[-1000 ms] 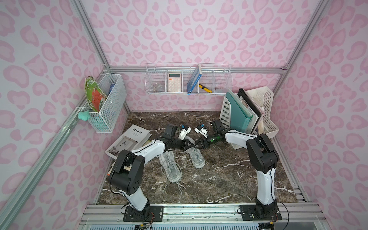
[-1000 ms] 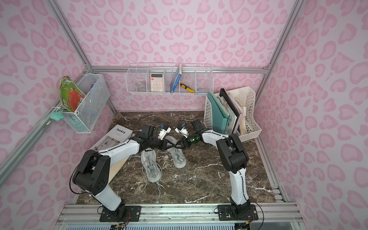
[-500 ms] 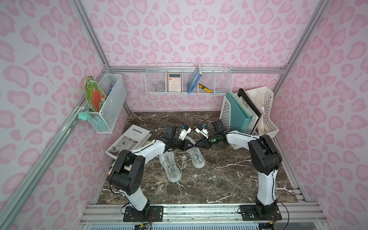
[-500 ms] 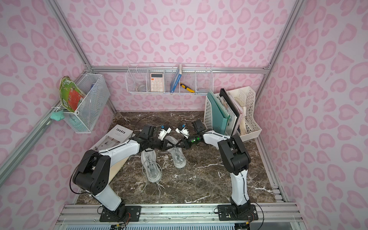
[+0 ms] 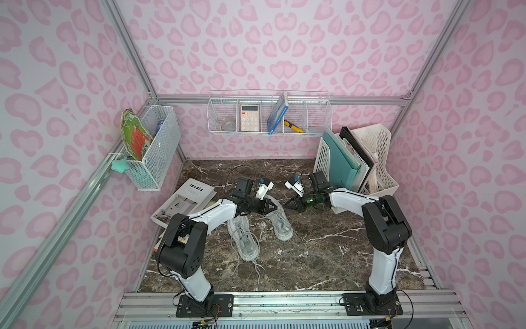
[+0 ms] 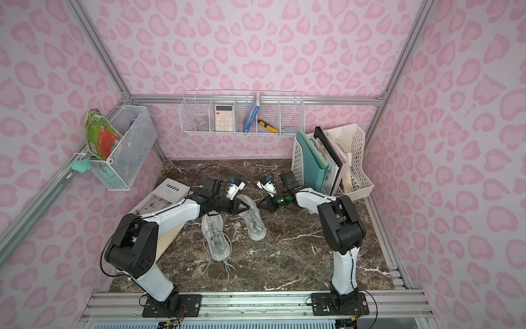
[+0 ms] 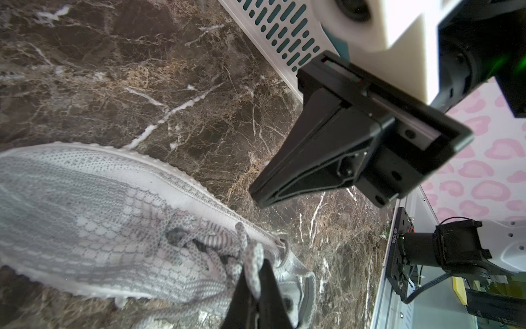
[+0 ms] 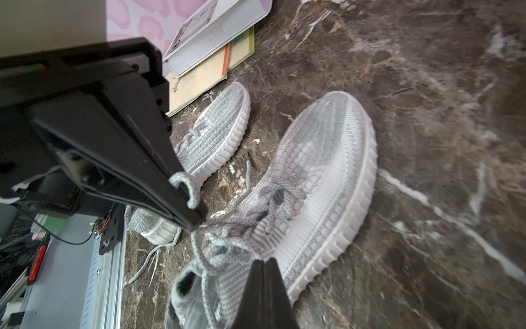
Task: Tie the shoes
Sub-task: Cross the shoelace with the shoelace.
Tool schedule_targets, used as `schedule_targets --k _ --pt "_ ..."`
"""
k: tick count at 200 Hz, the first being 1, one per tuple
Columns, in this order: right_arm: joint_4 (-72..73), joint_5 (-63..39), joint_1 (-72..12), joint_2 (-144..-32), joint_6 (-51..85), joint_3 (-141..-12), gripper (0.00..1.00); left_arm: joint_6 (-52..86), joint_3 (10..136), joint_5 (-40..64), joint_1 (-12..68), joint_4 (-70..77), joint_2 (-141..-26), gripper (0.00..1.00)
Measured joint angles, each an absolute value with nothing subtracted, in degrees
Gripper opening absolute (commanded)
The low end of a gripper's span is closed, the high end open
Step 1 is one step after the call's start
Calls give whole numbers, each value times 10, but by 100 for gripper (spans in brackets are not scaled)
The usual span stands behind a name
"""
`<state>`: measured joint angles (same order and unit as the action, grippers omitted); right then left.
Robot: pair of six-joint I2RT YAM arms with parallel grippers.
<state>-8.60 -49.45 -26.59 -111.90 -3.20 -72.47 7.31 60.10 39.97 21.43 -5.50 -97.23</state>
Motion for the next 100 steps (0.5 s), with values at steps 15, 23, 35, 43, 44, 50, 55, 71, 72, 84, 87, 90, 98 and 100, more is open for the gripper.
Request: schedule_targets --k 15,23,35,43,44,50,55,71,72,84,87,90,98,100 --pt "-85 -482 -266 -1117 -30 -722 0 73 602 400 214 -58 -972 0" --pt "-85 -476 -266 -1117 -25 -721 0 73 602 400 214 -59 -972 0" --pt "-85 -468 -267 -1117 -17 -720 0 73 602 399 214 -61 -971 0" --pt "-85 -464 -267 -1116 -17 -719 0 73 601 399 214 -63 -970 0" --pt "-85 -463 -267 -1116 -17 -719 0 73 601 399 214 -63 -969 0" --pt "-86 -460 -267 -1116 -16 -719 0 73 600 397 214 -62 -967 0" --pt "-86 -458 -266 -1116 -14 -719 0 73 598 397 214 -62 -965 0" --pt "-86 -453 -266 -1115 -15 -719 0 73 594 395 214 -63 -959 0" --pt "-86 -453 -266 -1115 -15 -719 0 73 594 395 214 -63 -959 0" --pt "-87 -449 -266 -1115 -14 -719 0 73 593 393 214 -63 -957 0" --pt "-87 -448 -266 -1114 -14 -719 0 73 593 392 214 -63 -957 0" --pt "-87 -447 -266 -1113 -14 -719 0 73 593 392 214 -63 -956 0" --pt "-87 -445 -266 -1110 -13 -718 0 73 593 392 214 -62 -956 0" --pt "-87 -445 -266 -1110 -13 -718 0 73 593 392 214 -62 -956 0"
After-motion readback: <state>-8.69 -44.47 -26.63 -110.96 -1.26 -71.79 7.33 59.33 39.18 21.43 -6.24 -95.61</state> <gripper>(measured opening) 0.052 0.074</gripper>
